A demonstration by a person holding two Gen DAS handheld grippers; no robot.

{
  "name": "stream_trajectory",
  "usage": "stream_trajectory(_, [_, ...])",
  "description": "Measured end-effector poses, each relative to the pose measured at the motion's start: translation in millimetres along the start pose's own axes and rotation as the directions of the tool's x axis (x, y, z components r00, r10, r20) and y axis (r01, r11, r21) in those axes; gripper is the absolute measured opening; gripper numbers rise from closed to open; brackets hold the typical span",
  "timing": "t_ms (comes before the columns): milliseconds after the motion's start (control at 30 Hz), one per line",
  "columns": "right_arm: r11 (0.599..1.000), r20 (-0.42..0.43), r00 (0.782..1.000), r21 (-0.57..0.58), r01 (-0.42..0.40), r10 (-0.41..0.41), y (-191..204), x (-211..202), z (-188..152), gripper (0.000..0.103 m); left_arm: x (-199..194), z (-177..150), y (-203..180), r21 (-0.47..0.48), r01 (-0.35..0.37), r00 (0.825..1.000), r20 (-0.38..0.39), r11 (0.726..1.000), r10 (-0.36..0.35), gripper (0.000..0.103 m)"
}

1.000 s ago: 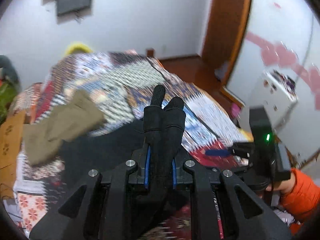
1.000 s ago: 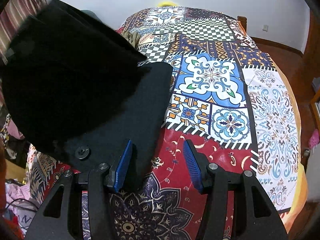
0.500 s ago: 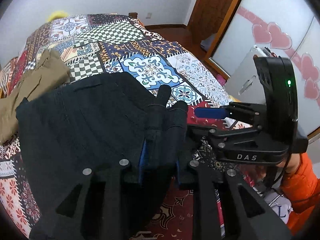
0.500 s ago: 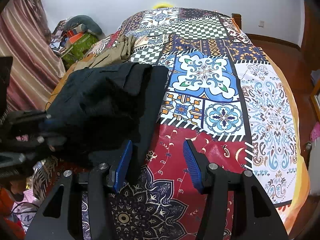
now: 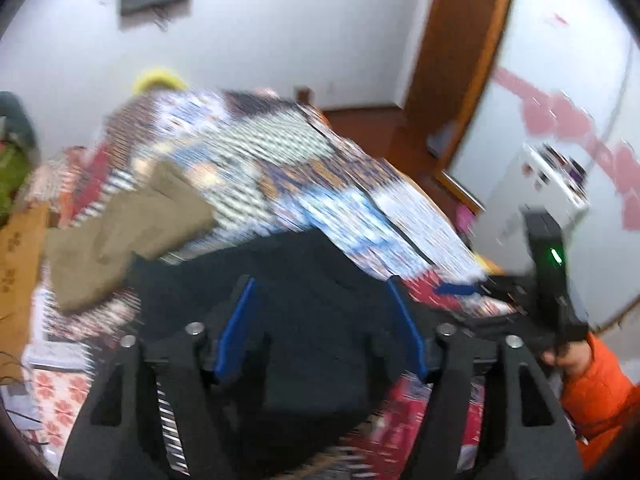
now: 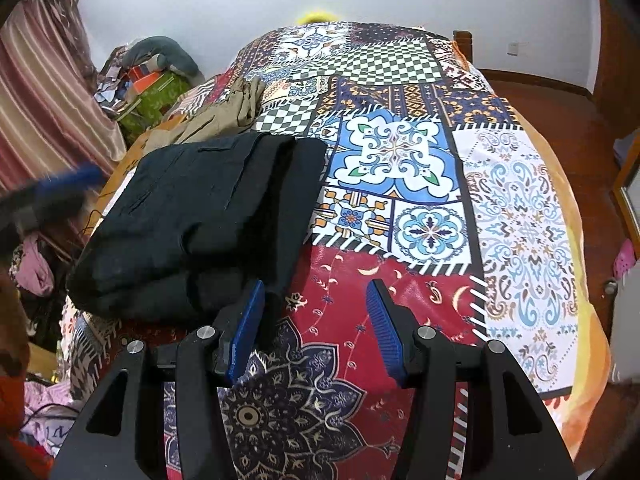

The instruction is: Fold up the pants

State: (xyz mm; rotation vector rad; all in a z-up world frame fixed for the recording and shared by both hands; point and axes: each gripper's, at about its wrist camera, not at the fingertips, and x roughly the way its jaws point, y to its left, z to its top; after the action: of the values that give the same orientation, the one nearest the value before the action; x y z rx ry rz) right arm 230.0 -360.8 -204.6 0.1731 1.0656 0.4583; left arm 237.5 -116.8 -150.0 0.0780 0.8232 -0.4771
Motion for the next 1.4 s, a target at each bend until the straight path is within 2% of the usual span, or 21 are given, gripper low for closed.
stream_trajectory(133, [1.000, -0.004, 1.000, 0.000, 0.005, -0.005, -0.1, -5.0, -4.3, 0.050, 5.1, 15.7, 46.2, -0.021, -0.143, 0.990, 0.010, 0.990, 0.143, 0.068])
stream_trajectory(267, [1.000, -0.011, 1.000, 0.001, -0.001, 0.001, 3.9, -6.5, -9.9, 0.050, 36.4, 22.7, 98.2, -0.015, -0.303, 0.952, -0.045, 0.953, 0.302, 0.068])
stream_trajectory(433, [1.000, -0.044, 0.999, -0.008, -0.023, 0.023, 13.0, 1.5, -16.5, 0.050, 75.6, 23.3, 140.3, 0.003, -0.360, 0.927, -0.108, 0.933, 0.358, 0.068])
stream_trajectory(500, [1.000, -0.062, 0.998, -0.020, -0.025, 0.023, 17.6, 8.6, -17.8, 0.050, 94.2, 23.2, 150.0, 0.045, -0.394, 0.909, -0.130, 0.918, 0.396, 0.068])
stream_trajectory(600, [0.999, -0.061, 0.998, -0.044, -0.026, 0.024, 23.8, 14.3, -17.4, 0.050, 118.6, 21.8, 156.9, 0.087, -0.400, 0.899, -0.157, 0.912, 0.409, 0.068])
stream_trajectory(767, [0.998, -0.067, 0.997, -0.043, -0.047, 0.044, 22.8, 21.3, -7.2, 0.050, 148.7, 12.5, 154.1, 0.145, -0.335, 0.906, -0.223, 0.931, 0.360, 0.068])
stream_trajectory(867, [0.997, -0.076, 0.996, -0.054, -0.060, 0.055, 22.7, 27.9, 0.3, 0.050, 157.1, 4.8, 152.2, 0.171, -0.310, 0.901, -0.263, 0.935, 0.346, 0.068])
stream_trajectory(967, [0.995, -0.084, 0.995, -0.083, -0.063, 0.056, 24.6, 35.6, 8.5, 0.050, 155.5, -1.2, 160.8, 0.132, -0.279, 0.904, -0.299, 0.951, 0.306, 0.068])
stream_trajectory(1133, [0.992, -0.081, 0.997, -0.121, -0.029, 0.019, 18.9, 49.1, 28.5, 0.050, 147.1, -16.5, 168.9, 0.119, -0.258, 0.895, -0.344, 0.959, 0.283, 0.067])
stream_trajectory(1400, [0.992, -0.031, 0.997, -0.105, 0.068, -0.072, -9.2, 60.6, 62.4, 0.050, 104.3, -48.6, 154.6, 0.098, -0.222, 0.901, -0.360, 0.970, 0.243, 0.058])
